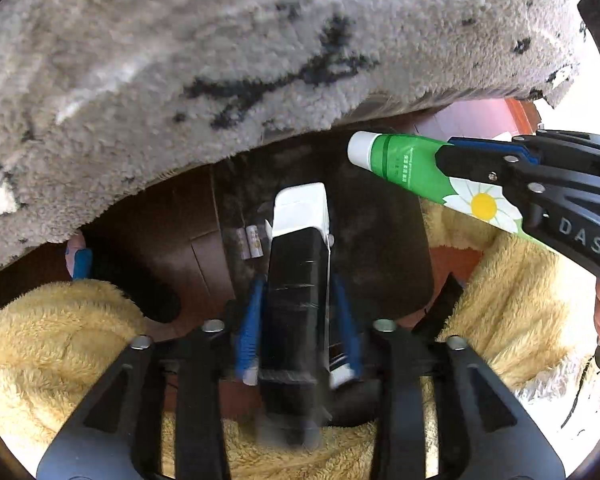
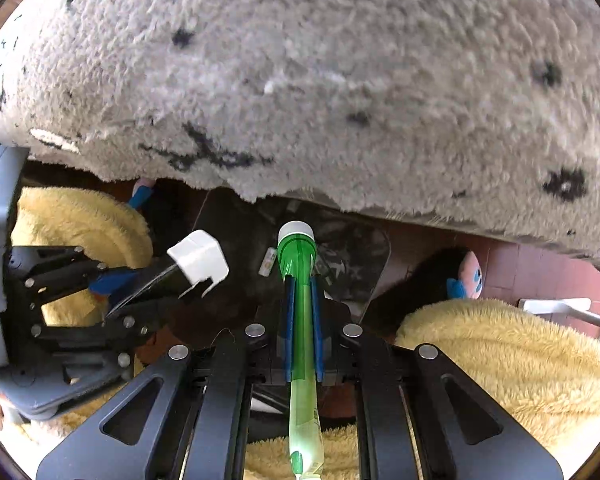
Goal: Collect trash
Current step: 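Lower both grippers below the bed edge and open them over the bin, then raise both open grippers back above the bed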
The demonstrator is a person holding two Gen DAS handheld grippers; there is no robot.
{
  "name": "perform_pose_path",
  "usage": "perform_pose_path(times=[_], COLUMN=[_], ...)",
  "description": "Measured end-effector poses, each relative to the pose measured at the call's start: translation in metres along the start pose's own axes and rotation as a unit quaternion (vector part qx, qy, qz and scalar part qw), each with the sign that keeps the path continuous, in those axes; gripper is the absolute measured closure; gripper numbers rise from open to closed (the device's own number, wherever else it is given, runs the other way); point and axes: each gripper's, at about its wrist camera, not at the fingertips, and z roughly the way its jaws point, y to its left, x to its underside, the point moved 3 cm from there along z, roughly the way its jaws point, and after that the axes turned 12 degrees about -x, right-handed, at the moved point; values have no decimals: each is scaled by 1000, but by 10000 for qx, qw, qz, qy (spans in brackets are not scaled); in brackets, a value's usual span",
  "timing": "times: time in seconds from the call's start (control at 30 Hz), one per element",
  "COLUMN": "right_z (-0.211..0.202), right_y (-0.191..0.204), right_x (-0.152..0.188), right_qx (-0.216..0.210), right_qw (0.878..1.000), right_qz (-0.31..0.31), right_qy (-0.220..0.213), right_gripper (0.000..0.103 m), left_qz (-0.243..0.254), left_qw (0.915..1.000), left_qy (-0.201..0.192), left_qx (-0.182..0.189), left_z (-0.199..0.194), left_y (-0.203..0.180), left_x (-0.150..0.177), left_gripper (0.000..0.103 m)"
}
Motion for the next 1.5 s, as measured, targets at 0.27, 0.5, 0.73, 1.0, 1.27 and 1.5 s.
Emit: perform_pose_path(times=[0.27, 0.5, 0.73, 1.0, 1.27, 1.5], right_z=[-37, -84, -137, -182, -201, -205], right_y=[3, -1, -10, -11, -29, -57], right_x=[-5, -6, -9, -30, -76, -125], right_qx=[213, 386, 507, 707, 905, 1001], right_qw=[9982, 9930, 9843, 9717, 9600, 9574], right_qz=[51, 114, -77, -166, -53, 205], right_qy=[-553, -1107, -1690, -2246, -2649, -2702], right_gripper=[24, 10, 10, 10, 10, 10], left_qz=[-128, -209, -311, -486, -583, -580], left_qw=[9986, 9936, 9821, 9680, 9589, 9568], left_qy=[-458, -1067, -1803, -2340, -2606, -2695], left_qx=[-240, -297, -440, -764, -956, -920], left_z=[-34, -88, -145, -188, -204, -199], left_y=[8, 13, 21, 45, 61, 69], left_x=[-1, -1, -6, -27, -75, -137], left_gripper=[18, 8, 8, 8, 8, 9])
